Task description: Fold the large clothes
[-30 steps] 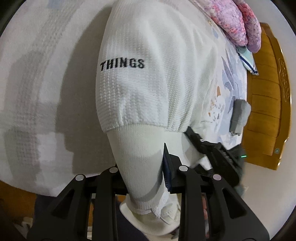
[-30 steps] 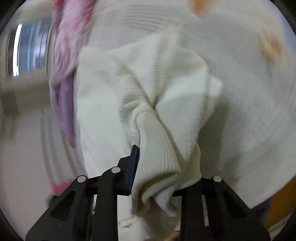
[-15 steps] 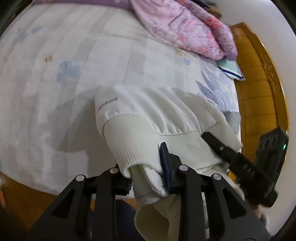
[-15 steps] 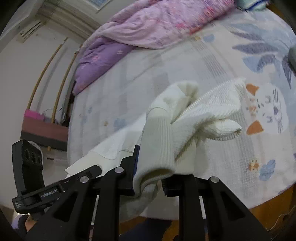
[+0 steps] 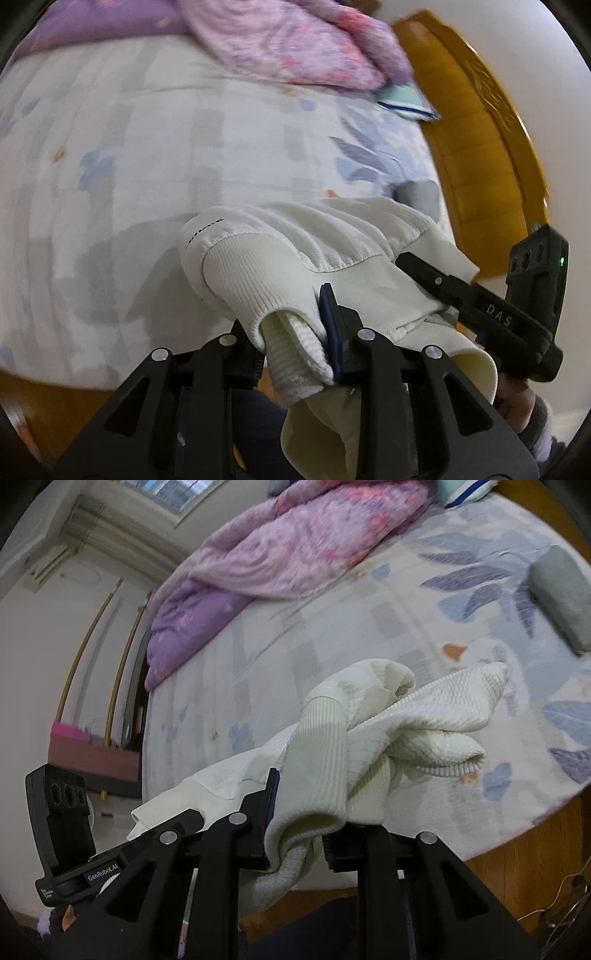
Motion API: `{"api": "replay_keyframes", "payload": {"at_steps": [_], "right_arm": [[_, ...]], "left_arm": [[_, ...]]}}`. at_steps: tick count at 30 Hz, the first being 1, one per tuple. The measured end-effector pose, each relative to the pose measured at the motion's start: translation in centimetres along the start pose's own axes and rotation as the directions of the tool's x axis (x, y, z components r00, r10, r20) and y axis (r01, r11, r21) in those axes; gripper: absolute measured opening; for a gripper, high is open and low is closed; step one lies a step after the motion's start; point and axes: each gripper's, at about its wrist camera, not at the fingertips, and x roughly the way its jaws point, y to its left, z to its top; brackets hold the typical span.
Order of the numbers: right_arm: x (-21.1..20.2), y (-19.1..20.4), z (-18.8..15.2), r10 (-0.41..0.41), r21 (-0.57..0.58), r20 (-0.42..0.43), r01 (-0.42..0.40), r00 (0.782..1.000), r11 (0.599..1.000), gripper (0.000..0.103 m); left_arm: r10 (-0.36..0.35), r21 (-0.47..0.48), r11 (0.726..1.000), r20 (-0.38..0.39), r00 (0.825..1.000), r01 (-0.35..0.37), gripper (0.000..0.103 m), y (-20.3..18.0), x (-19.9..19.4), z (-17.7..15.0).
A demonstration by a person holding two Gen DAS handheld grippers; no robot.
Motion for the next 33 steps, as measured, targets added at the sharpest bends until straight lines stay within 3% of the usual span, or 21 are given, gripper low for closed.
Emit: {"api": "replay_keyframes", "payload": {"at_steps": [5, 12, 17, 22, 26, 30, 33], "right_arm": [[-4.5, -2.5, 1.2, -0.027, 0.065, 0.094, 0.021, 0.995, 0.998, 0.019], [-8.9, -8.2, 6.4, -0.026, 0.128, 0.173, 0.004, 0.985, 0.992, 0.018], [-11.9, -15.4, 13.8, -0.003, 0.131, 0.202, -0.024, 0.979, 0.991, 0.018], [-15.9, -24.5, 24.9, 0.027, 0.075, 0.223, -0.045, 0.974, 0.996, 0.018], [-18.7, -31.0, 34.1, 0.039, 0.006, 0.255, -0.042, 0.966, 0.999, 0.019], [-19.4, -38.2, 38.9, 0.052, -0.05, 0.29, -0.039, 0.956, 0.998, 0.019], [-17.1, -45.3, 39.3, 0.012, 0.04, 0.233, -0.022, 0.972, 0.999, 0.018]], "left_arm": [[-0.059, 0.086, 0.994, -0.018, 0.998, 0.061, 0.026, -4.6, 0.9, 1.8], [-0.1, 0.188, 0.977, -0.024, 0.995, 0.103, 0.026, -13.4, 5.0, 5.6], [-0.111, 0.207, 0.973, 0.016, 0.994, 0.106, 0.026, -21.6, 10.5, 9.9], [-0.132, 0.187, 0.976, 0.083, 0.988, 0.115, 0.026, -31.0, 17.5, 15.8], [-0.156, 0.169, 0.977, 0.17, 0.973, 0.127, 0.026, -39.2, 23.7, 20.8], [-0.168, 0.206, 0.971, 0.246, 0.955, 0.118, 0.026, -44.8, 29.9, 22.7], [-0.104, 0.263, 0.964, 0.227, 0.968, 0.042, 0.026, -47.8, 36.6, 21.7]]}}
